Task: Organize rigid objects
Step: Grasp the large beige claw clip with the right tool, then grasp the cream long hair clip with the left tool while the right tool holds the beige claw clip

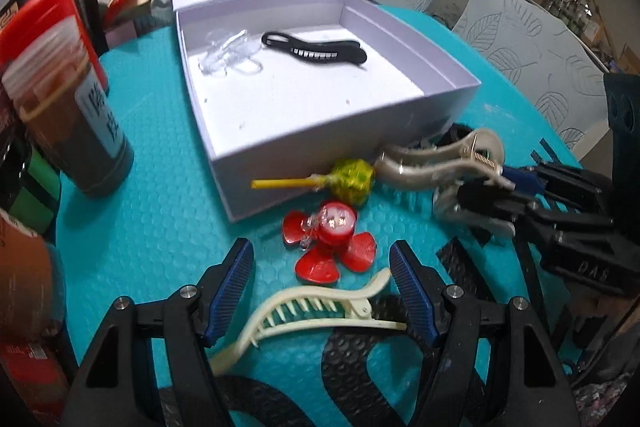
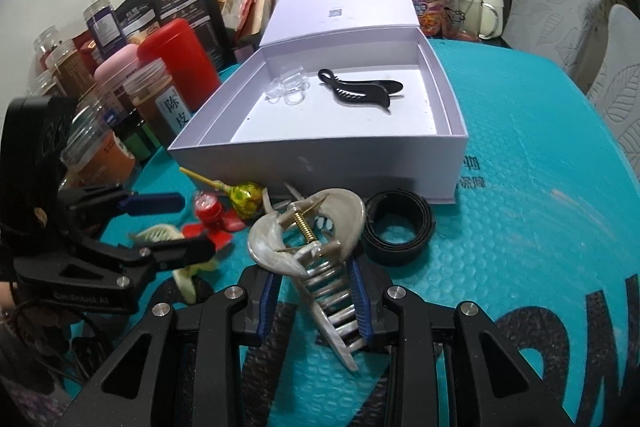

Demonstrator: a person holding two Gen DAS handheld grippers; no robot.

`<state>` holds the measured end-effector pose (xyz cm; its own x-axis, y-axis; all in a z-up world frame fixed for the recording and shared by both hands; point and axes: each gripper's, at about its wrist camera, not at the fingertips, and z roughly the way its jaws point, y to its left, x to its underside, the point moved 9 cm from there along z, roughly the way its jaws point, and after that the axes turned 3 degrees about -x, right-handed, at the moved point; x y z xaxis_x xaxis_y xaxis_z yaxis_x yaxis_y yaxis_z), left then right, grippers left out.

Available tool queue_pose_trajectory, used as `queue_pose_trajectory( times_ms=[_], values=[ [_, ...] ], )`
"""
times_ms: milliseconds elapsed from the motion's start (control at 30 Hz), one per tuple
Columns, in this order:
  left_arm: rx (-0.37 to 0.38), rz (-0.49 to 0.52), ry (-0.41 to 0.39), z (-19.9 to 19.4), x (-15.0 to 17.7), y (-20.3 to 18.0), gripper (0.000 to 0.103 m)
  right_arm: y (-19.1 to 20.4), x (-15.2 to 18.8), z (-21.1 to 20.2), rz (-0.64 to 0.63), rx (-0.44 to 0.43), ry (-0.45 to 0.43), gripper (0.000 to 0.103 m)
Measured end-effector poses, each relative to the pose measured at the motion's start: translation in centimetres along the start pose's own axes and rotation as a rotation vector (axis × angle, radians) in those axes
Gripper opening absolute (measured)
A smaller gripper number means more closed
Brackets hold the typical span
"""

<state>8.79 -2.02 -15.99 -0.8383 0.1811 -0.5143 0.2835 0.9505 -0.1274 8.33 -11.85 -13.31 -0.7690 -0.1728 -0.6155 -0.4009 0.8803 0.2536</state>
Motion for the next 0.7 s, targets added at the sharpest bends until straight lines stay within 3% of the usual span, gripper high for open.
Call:
queue_pose_trajectory(
  times_ms=[167,433,700],
  values=[
    [-0.025,0.005,-0.004,-1.1,1.4,0.0,0.07,0.1,0.1,0.0,-0.011,0.005,0.003,0.034],
    [-0.037,0.01,0.025,-1.3,3.1,0.3,0.07,0.5,0.1,0.3,-0.019,0.007,0.01,0.051],
    [-0.025,0.048,0.056,-1.3,3.6,-0.2,0.07,0.6,0.7,0.5,-0.017,0.013,0.029,0.054]
  ],
)
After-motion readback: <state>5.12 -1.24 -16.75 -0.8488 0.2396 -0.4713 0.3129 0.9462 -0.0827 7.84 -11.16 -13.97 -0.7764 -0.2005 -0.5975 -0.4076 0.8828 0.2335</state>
